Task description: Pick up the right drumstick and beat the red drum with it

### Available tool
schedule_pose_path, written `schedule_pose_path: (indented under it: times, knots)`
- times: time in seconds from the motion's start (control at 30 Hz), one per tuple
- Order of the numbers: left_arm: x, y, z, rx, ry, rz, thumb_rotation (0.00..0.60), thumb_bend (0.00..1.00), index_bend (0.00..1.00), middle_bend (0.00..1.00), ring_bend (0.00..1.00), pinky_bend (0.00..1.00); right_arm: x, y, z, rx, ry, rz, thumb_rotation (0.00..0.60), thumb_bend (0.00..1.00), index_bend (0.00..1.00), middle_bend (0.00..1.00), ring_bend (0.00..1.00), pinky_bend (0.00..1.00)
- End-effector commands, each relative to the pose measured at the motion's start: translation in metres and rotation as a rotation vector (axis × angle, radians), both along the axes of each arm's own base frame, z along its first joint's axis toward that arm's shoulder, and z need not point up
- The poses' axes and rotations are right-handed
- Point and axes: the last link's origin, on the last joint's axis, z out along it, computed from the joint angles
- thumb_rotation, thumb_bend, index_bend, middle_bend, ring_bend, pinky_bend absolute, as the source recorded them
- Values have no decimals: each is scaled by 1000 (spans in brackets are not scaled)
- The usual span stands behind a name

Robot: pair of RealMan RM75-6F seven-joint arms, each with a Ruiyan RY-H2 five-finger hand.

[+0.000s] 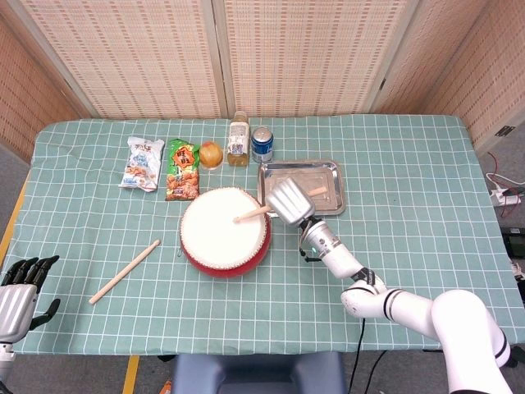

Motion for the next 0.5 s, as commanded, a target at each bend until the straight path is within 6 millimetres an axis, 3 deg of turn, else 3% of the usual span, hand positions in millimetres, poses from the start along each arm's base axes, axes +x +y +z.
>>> schedule_pose_path:
  times: [0.03, 0.27, 0.5]
  knots:
    - [0, 0, 0, 1, -2, 1, 600, 301, 120, 149, 94, 108, 2, 0, 1, -1, -86, -44, 600, 527, 923, 924, 1000, 1000]
    - [0, 1, 1, 2, -5, -6, 600, 302, 120, 149, 95, 108, 9, 2, 15, 83, -373, -160, 600, 527, 911, 924, 1000, 1000]
    - [2, 3, 0, -1, 0, -14, 600, 300, 119, 149, 95, 108, 0, 2, 15, 78, -308, -162, 600, 527, 907, 924, 1000, 1000]
